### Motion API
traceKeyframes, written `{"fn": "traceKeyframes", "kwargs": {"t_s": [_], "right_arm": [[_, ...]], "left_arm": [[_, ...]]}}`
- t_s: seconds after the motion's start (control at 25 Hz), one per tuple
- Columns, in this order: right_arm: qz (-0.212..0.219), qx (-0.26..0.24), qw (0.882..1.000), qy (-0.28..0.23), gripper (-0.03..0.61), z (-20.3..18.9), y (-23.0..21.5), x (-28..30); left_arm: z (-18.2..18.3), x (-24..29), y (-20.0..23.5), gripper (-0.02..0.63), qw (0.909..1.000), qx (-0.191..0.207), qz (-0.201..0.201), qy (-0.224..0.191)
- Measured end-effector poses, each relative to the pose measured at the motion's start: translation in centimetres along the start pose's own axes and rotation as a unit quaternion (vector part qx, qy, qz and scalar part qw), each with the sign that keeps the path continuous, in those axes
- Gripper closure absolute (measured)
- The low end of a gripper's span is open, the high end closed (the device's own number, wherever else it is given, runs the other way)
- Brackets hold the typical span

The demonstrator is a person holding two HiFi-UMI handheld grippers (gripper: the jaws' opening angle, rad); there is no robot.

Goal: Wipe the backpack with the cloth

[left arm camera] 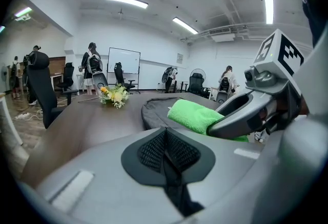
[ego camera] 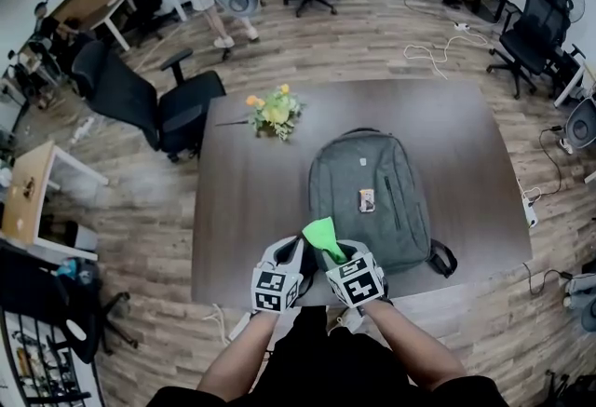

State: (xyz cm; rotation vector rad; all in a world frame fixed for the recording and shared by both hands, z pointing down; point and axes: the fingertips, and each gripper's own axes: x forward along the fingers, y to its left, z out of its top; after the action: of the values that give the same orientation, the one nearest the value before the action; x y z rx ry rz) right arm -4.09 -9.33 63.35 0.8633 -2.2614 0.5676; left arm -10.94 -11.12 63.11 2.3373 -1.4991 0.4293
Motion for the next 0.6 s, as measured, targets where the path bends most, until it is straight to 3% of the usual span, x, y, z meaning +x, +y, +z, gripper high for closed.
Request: {"fn": "traceKeyframes", "kwargs": {"t_s": [0.16, 0.6], "right_arm": [[-0.012, -0.013, 1.000, 0.006, 0.472, -0.7, -0.4, -0.4], [-0.063, 0.017, 0.998, 0.005, 0.472, -2.5, -5.1, -3.0]], "left_arm": [[0.3, -0.2, -0.2, 0.597, 1.0000, -0.001, -0.002, 0.000], [1.3, 0.5, -2.4, 0.597, 0.9995, -0.017, -0.026, -0.011]]}}
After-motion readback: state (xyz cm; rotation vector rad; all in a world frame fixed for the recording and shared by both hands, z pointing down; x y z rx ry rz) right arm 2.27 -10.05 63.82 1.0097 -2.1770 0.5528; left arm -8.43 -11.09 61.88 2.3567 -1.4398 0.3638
